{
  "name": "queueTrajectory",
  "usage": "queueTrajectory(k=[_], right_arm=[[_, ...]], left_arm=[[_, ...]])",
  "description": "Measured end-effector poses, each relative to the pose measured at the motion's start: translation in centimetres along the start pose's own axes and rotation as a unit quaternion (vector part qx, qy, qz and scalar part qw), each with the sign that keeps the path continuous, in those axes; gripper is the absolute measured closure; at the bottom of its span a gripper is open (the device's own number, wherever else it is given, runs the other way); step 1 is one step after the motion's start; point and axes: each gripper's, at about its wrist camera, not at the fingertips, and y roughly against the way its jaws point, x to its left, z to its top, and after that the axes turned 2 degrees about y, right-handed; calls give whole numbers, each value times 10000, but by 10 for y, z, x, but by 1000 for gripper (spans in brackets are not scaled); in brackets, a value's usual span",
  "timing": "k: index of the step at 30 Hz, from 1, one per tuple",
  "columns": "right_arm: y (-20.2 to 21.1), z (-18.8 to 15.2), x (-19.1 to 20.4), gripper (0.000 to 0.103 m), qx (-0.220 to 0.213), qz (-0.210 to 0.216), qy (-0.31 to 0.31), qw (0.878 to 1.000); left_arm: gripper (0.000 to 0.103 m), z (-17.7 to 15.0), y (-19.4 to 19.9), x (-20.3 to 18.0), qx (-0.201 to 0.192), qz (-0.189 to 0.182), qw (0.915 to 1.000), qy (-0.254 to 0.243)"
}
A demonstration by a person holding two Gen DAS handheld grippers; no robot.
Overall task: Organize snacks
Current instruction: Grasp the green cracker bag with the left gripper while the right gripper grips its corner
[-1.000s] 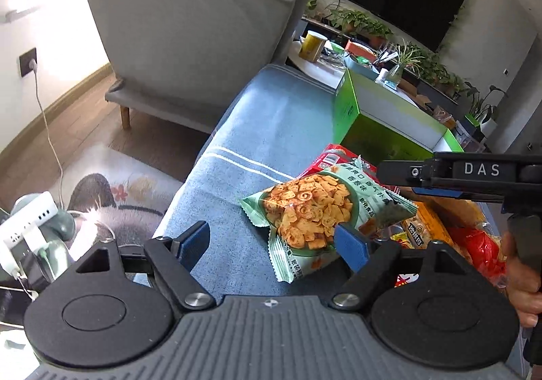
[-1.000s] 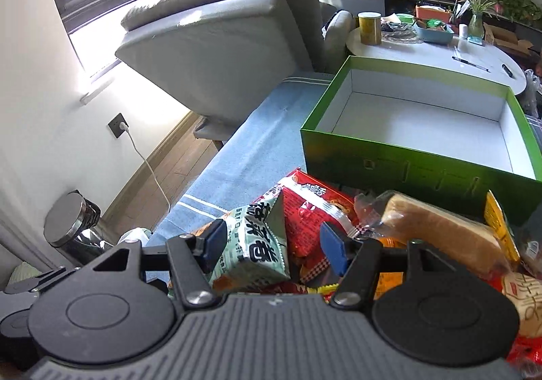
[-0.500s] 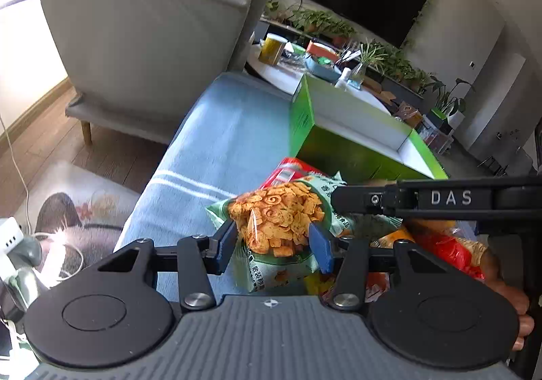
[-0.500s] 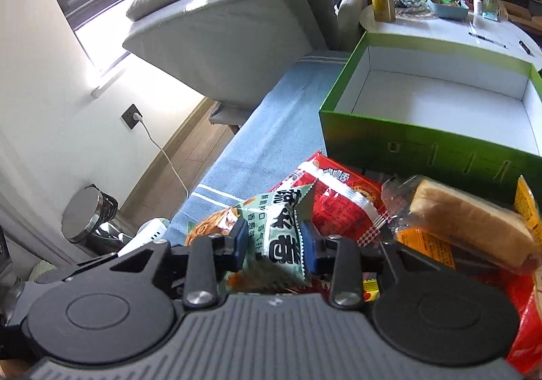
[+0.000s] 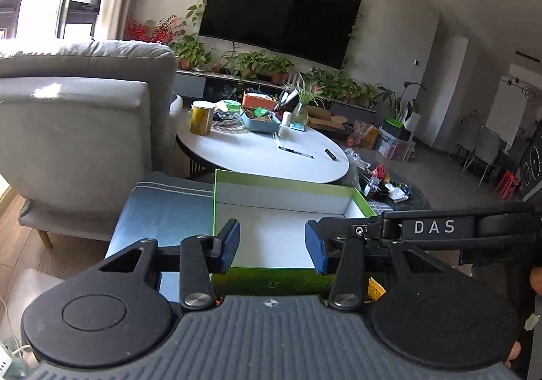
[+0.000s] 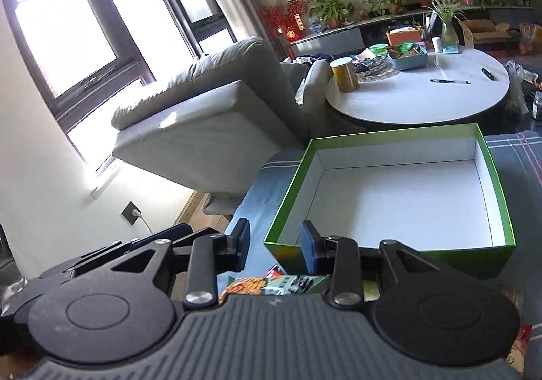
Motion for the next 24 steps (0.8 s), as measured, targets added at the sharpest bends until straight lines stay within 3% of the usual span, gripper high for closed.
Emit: queueTrajectory(k=[3,5,7,10,14,19,23,24], right_arm=[[-5,-2,-16,26,118,120,-205,9996],[-8,-12,-21,26,328,173,-254,9990],[-13,-26,-18,26,704,241,-292,9968],[-24,-42,-7,26,888,314,-348,9949],[-31,-53,4,26,1097,550,-523,9911],[-43,-56,-1,26,1251,98,-754,9892],[-48,-59,-14,8,1380,178,-1311,9816],[-48,-60,-14,8,1359,159,-1413,9805]], left_arm=[[59,-9,5,13,-17,204,9998,46],[46,-20,10,31,-10,338,9994,84],[46,-31,7,53,147,623,9975,309],[47,-41,-3,82,470,859,9927,703],[47,-50,-9,97,657,547,9913,1001],[47,-62,-17,96,853,234,9914,969],[46,-70,-15,97,893,51,9909,1002],[46,-70,-15,98,909,7,9902,1064]])
